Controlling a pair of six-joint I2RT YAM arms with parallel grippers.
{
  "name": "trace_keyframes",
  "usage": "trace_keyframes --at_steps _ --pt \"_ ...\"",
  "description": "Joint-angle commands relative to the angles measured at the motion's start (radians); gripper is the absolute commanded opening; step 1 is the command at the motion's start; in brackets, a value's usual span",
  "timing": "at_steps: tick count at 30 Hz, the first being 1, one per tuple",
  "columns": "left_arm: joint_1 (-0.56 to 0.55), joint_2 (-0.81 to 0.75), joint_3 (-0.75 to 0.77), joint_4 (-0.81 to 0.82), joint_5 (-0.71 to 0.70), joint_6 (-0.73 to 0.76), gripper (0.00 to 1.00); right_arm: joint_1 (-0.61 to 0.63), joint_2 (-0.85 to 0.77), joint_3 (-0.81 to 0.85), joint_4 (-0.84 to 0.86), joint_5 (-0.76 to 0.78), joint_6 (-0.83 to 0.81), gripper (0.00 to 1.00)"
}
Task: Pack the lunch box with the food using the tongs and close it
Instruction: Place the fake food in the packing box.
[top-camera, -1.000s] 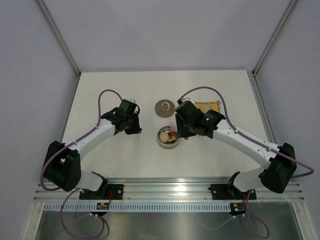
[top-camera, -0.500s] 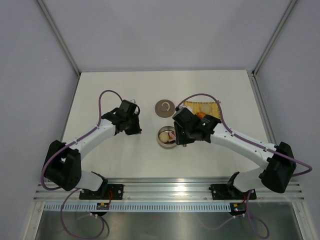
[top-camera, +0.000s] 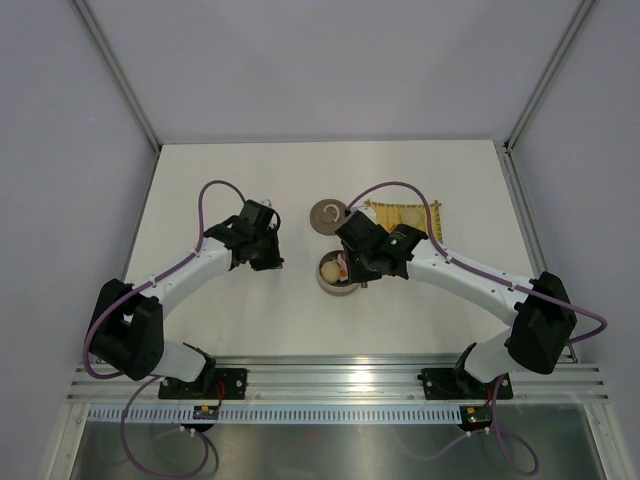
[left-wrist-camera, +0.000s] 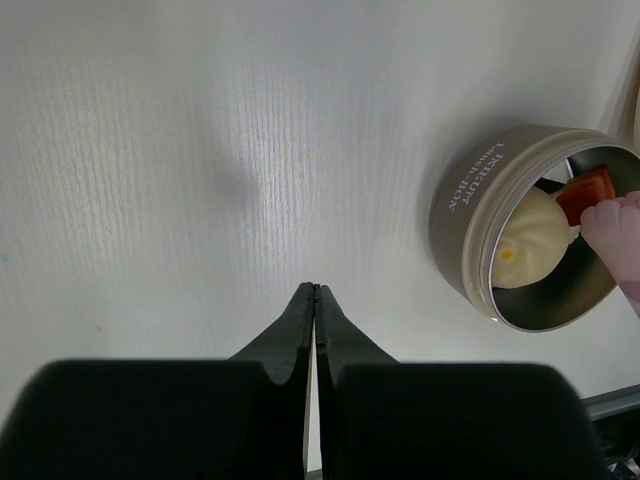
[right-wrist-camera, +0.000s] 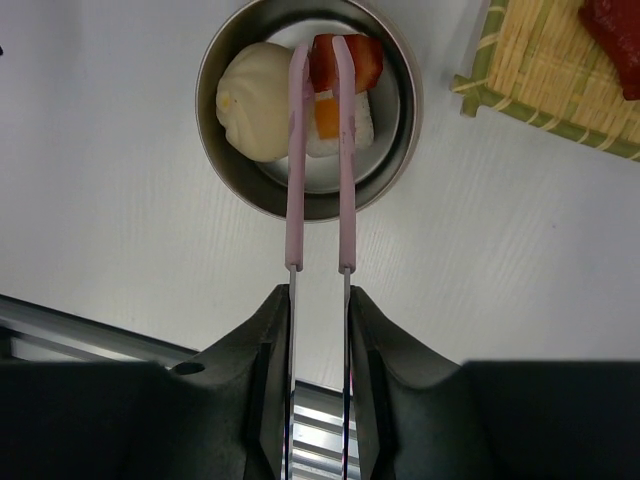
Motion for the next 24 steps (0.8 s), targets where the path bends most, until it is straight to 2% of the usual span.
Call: trace_keyframes --at_steps 1,10,24 --pt "0.001 -0.005 0.014 0.026 0.011 0.007 0.0 0.01 0.01 0.077 0.042 0.055 -0.022 0.0" --pt "0.001 -0.01 0.011 0.026 0.009 0.009 0.0 0.008 -0.027 0.091 0.058 0.029 -0.02 0.0" --pt "0.003 -0.033 0.005 0.022 0.005 0.009 0.0 -0.011 -0.085 0.062 -0.034 0.18 -0.013 0.0"
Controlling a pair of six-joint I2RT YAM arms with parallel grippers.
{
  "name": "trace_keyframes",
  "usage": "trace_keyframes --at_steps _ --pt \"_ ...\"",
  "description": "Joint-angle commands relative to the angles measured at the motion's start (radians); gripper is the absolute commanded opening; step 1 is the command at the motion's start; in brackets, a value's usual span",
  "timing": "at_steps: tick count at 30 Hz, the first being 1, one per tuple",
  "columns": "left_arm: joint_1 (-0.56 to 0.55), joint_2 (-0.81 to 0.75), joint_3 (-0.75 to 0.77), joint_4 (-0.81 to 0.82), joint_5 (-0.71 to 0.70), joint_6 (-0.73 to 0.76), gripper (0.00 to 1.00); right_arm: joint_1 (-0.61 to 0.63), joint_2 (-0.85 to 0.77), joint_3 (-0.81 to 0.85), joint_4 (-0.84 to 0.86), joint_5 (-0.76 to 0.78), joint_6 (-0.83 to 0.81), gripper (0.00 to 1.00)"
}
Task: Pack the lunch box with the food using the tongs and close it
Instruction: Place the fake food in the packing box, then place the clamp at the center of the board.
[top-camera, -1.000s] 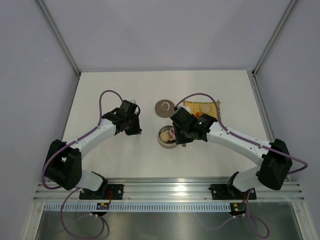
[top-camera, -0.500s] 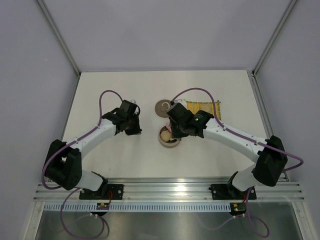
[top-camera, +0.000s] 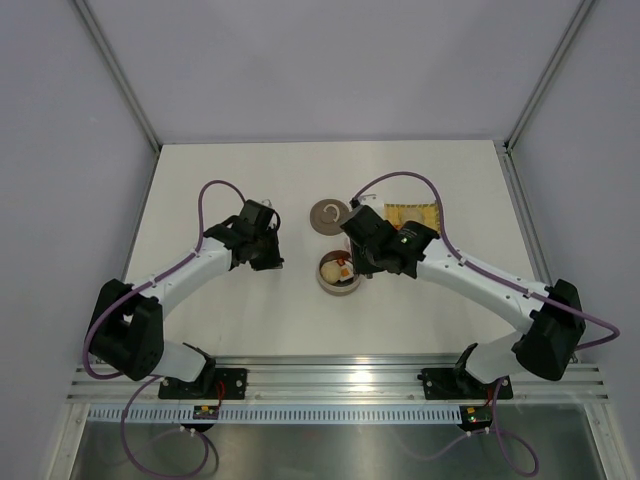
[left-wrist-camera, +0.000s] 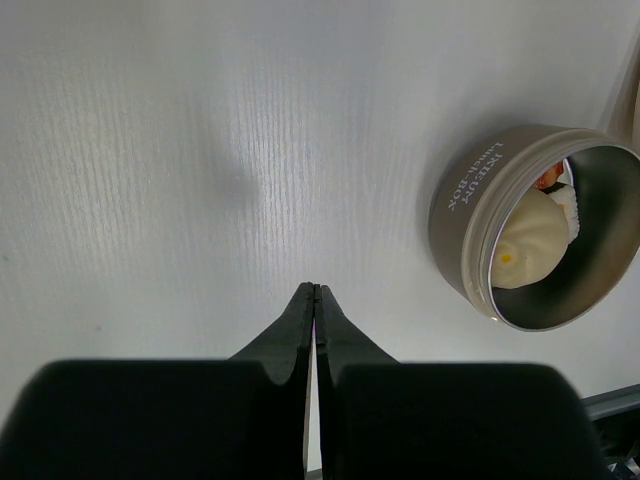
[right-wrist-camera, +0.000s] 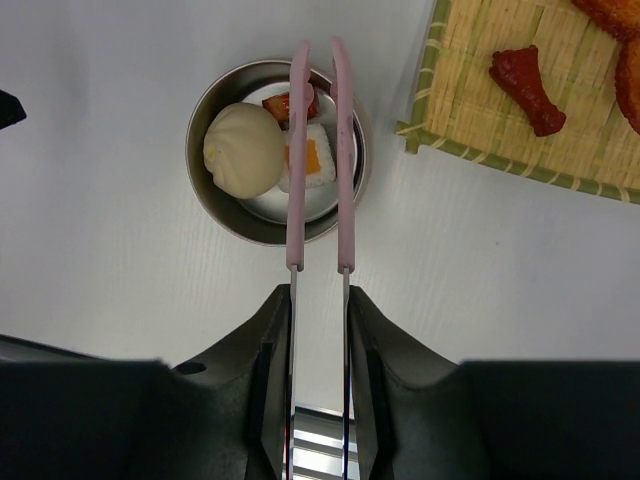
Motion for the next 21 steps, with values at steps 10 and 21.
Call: trace_keyframes --at_steps 10,21 --pt "0.003 -0.05 0.0 0.012 -0.002 0.013 0.0 -0.183 -0.157 -0.063 -0.013 0.036 -0.023 0.0" --pt "0.003 -0.05 0.005 0.012 0.003 0.013 0.0 -0.381 -0.256 -0.15 -0.059 0.048 -0.066 0.0"
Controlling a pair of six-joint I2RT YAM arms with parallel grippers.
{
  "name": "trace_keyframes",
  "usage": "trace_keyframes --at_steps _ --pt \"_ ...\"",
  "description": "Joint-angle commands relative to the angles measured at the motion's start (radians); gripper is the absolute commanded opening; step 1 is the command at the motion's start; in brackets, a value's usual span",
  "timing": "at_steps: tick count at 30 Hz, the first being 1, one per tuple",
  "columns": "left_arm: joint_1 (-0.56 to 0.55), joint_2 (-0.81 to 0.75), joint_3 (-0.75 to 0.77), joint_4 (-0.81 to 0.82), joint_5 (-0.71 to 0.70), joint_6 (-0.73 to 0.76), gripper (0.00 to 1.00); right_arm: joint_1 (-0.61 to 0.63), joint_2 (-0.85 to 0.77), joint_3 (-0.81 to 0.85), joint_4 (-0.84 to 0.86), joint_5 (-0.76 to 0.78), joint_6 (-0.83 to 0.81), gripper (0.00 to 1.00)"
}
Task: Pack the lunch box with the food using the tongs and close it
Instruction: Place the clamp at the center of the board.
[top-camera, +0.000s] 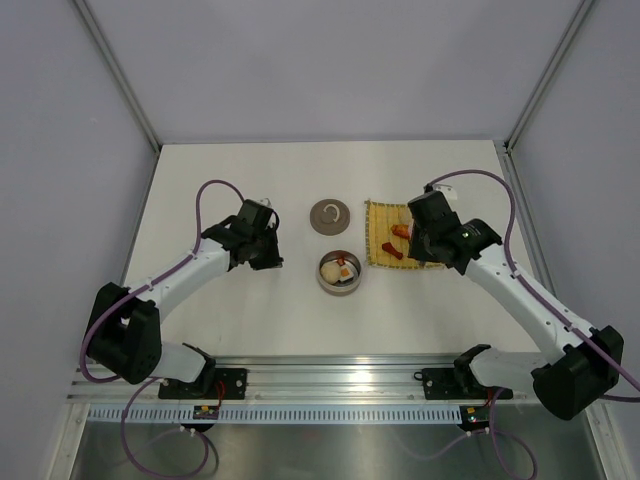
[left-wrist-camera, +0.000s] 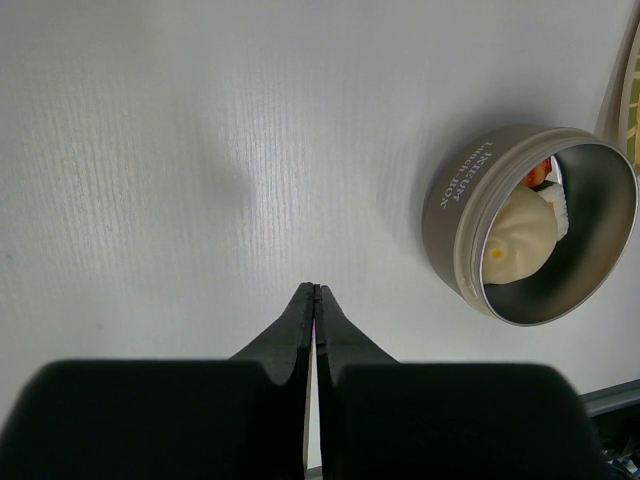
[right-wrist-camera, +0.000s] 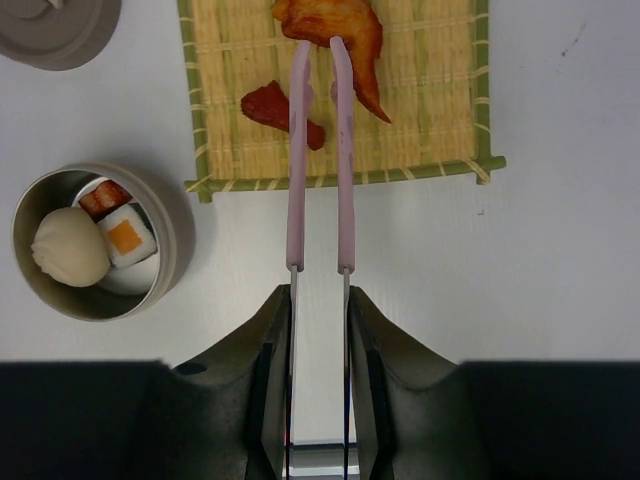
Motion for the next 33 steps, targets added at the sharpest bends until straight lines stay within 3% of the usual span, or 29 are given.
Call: trace_keyframes --at_steps 1,5,10,16,23,27,33 --pt "0.001 -0.029 0.004 0.013 0.002 0.013 0.0 -0.06 -0.03 -0.02 -0.021 0.039 -0.03 0.0" --pt "0.001 -0.033 0.001 0.012 0.0 0.015 0.0 -0.167 -0.047 -0.052 -0.002 0.02 -0.055 0.0" --pt "0.001 -0.029 0.008 0.013 -0.001 0.013 0.0 -0.164 -0.047 -0.017 0.062 -0.126 -0.094 0.0" --pt "0.032 -0.055 0.001 0.007 0.003 0.01 0.0 0.075 0.098 0.134 0.057 -0.026 -0.102 0.0" --pt "0.22 -0.157 0.0 -0.066 -0.014 0.054 0.0 0.293 0.325 0.313 0.151 -0.04 -0.122 0.0" --pt "0.291 -0.227 0.01 -0.108 -0.041 0.071 0.0 0.379 0.491 0.41 0.192 -0.072 -0.14 0.0" --pt "0.31 -0.286 0.011 -0.132 -0.072 0.056 0.0 0.431 0.709 0.554 0.261 -0.131 -0.151 0.0"
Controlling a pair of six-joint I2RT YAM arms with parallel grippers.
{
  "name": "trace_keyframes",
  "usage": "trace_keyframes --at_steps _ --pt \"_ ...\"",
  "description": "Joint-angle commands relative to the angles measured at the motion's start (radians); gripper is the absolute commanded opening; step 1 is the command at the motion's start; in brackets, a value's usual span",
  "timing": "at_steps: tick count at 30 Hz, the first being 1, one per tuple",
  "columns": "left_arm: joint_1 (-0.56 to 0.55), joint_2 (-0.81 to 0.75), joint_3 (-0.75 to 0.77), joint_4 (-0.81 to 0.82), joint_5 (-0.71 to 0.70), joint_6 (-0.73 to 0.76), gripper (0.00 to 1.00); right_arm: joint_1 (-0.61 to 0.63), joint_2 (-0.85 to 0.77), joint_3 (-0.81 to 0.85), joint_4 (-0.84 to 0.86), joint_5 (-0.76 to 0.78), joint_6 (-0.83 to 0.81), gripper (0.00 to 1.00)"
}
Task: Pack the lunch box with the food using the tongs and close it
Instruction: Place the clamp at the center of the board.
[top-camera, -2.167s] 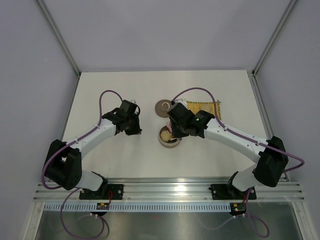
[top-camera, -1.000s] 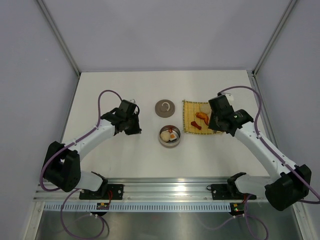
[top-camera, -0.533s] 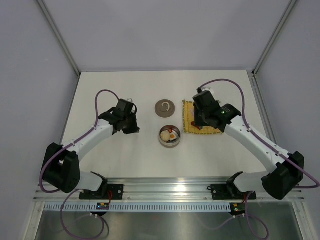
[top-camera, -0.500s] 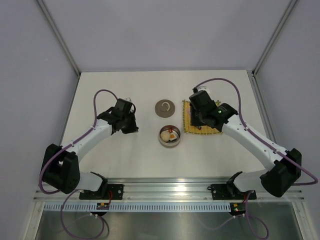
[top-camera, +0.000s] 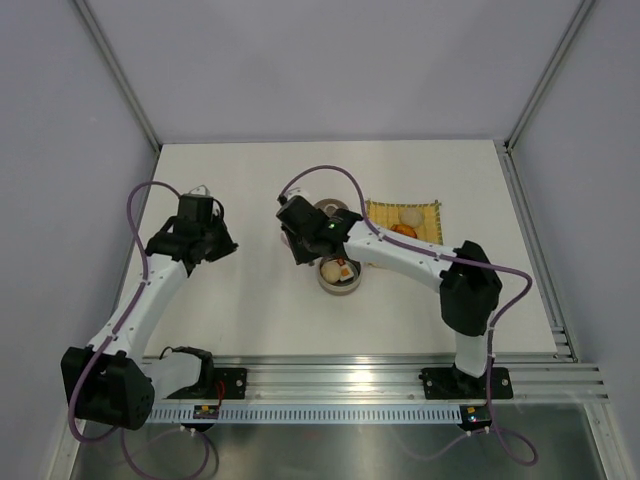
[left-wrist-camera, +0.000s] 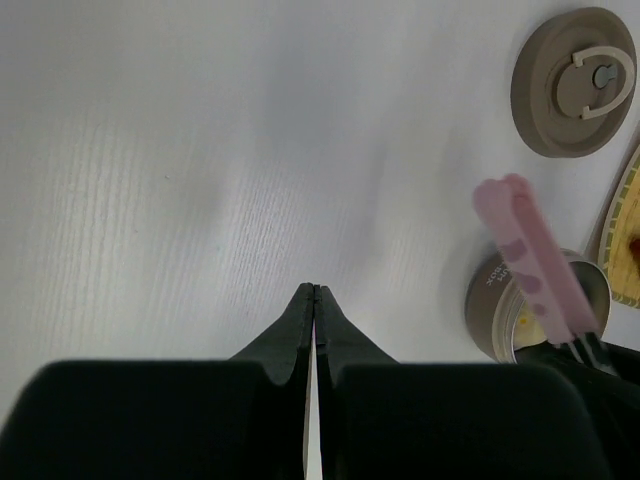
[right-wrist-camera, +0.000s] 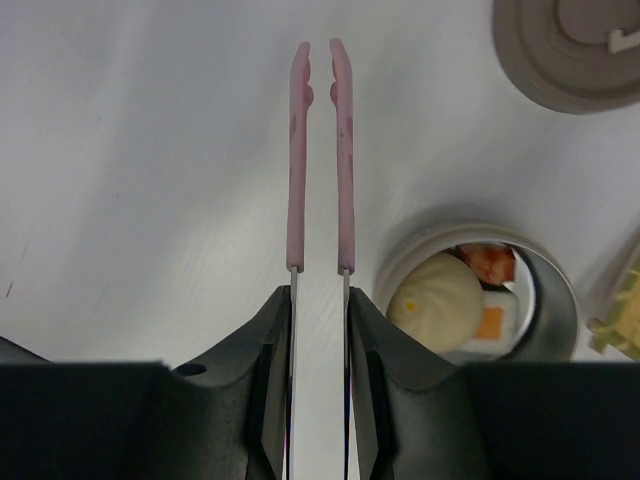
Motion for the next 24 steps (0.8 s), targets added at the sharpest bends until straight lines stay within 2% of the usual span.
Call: trace_keyframes --at_steps 1,9,13,14,16,17,24 --pt "0.006 -0.04 0.006 -0.012 -0.036 0.001 0.0 0.008 0.089 0.085 0.084 -0.039 -0.023 0.0" --pt "0.007 -0.085 -0.023 -0.018 -0.045 -0.013 0.0 0.01 0.281 0.215 0.154 -0.051 -0.01 0.02" --pt "0.012 -0.097 -0.023 -0.026 -0.057 -0.009 0.0 0.01 0.323 0.238 0.161 -0.065 -0.006 0.27" --pt "0.016 -0.098 -0.02 -0.029 -0.057 -0.004 0.0 0.01 0.323 0.238 0.166 -0.071 -0.004 0.44" --pt "0.02 -0.097 -0.013 -0.032 -0.063 0.001 0.0 0.01 0.32 0.237 0.167 -0.079 -0.004 0.55" --pt "0.021 -0.098 -0.011 -0.035 -0.068 0.008 0.0 0.01 0.312 0.241 0.166 -0.076 -0.004 0.67" --pt "0.033 -0.103 0.012 -0.05 -0.091 0.028 0.0 0.01 0.211 0.232 0.146 0.002 -0.043 0.71"
